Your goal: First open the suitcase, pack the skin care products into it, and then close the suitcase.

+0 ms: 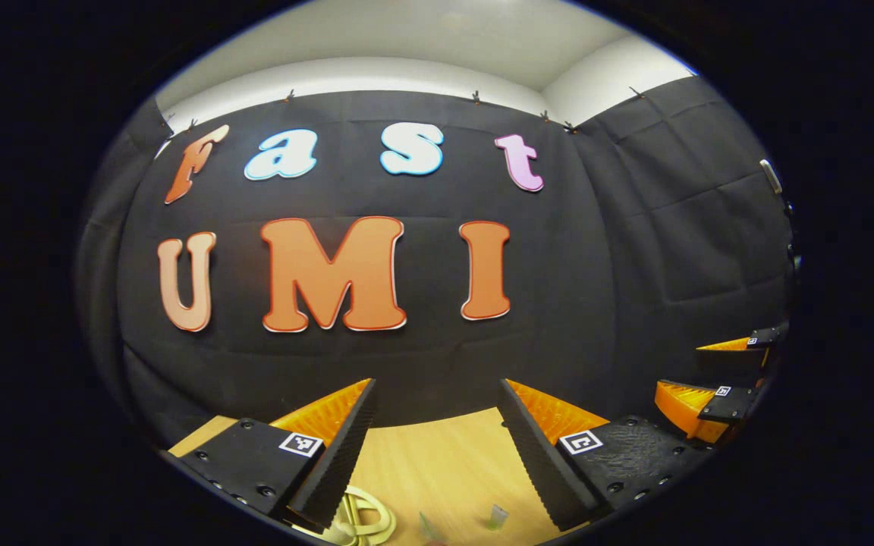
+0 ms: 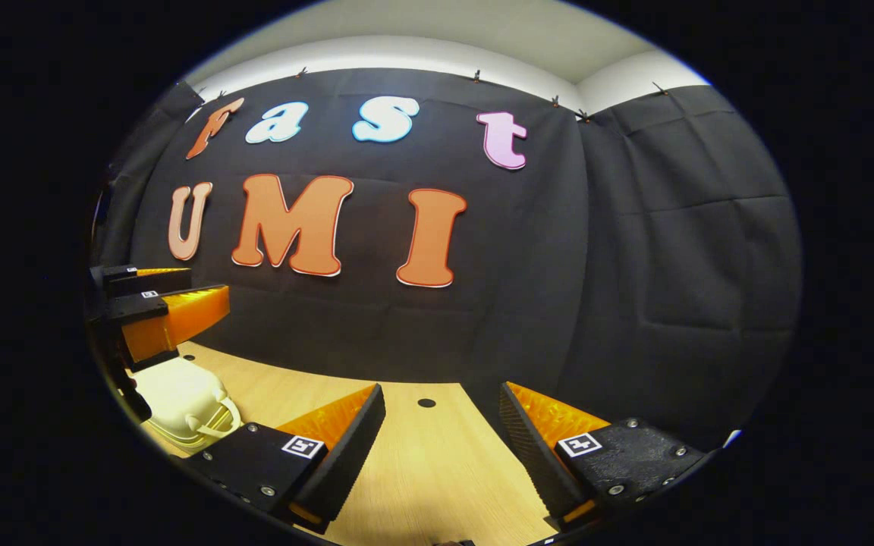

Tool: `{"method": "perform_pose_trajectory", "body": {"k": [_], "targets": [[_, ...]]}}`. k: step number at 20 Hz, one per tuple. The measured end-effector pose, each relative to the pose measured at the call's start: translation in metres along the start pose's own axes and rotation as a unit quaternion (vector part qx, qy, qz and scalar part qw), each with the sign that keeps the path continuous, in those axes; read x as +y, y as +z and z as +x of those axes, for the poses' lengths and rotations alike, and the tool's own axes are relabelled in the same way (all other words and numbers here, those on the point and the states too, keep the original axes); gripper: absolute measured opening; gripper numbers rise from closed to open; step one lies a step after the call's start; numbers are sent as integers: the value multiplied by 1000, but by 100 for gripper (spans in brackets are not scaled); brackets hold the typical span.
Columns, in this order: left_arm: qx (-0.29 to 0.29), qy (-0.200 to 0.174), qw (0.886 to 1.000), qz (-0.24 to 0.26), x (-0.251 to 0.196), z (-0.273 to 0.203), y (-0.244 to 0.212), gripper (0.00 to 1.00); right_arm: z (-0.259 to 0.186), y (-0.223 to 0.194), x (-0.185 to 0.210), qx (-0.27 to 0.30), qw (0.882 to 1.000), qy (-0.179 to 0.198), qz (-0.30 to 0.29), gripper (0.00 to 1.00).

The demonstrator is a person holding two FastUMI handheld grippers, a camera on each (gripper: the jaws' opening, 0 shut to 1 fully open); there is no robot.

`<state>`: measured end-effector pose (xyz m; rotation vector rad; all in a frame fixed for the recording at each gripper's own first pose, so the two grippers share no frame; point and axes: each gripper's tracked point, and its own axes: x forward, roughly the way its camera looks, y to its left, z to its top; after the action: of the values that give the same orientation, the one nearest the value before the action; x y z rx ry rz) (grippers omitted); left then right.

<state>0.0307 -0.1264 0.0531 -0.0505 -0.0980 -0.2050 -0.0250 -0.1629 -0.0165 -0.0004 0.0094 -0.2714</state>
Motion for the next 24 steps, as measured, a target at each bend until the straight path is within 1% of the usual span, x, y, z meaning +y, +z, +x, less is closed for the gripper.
{"method": "perform_pose_trajectory", "body": {"k": [3, 6, 7, 8, 10, 11, 13, 14, 16, 17, 18, 19, 21, 22, 24], "targets": [[5, 47, 999, 0, 21, -15, 1, 100, 9, 2, 12, 0, 999, 39, -1, 96], [10, 74, 997, 6, 39, -30, 1, 100, 15, 4, 27, -9, 998, 63, -12, 96], [9, 81, 997, 7, 44, -32, 1, 97, 16, 5, 32, -14, 998, 67, -11, 97], [11, 87, 996, 8, 48, -34, 0, 100, 17, 5, 36, -14, 997, 71, -10, 97], [12, 90, 996, 9, 54, -37, -1, 100, 17, 6, 43, -17, 997, 74, -9, 96], [9, 90, 996, 10, 57, -38, 2, 97, 18, 8, 46, -20, 997, 74, -7, 96], [6, 93, 996, 10, 64, -41, 2, 97, 16, 9, 51, -18, 997, 76, -2, 96], [5, 96, 995, 9, 67, -41, 3, 100, 15, 11, 53, -20, 997, 76, -1, 96], [4, 99, 995, 5, 72, -42, 2, 100, 14, 15, 58, -22, 997, 76, 1, 96], [4, 100, 995, 5, 75, -41, 1, 97, 12, 16, 61, -22, 997, 78, 3, 96], [6, 98, 995, 4, 77, -41, -1, 97, 11, 17, 66, -21, 996, 82, 6, 96], [5, 100, 995, 5, 80, -41, 0, 100, 11, 17, 70, -21, 996, 85, 9, 96], [0, 104, 995, 5, 87, -40, 3, 100, 10, 18, 79, -21, 996, 91, 10, 96], [-1, 106, 994, 5, 90, -40, 3, 98, 11, 17, 83, -20, 995, 93, 8, 96], [0, 108, 994, 6, 95, -39, 3, 100, 11, 17, 92, -19, 995, 101, 5, 96]]}}
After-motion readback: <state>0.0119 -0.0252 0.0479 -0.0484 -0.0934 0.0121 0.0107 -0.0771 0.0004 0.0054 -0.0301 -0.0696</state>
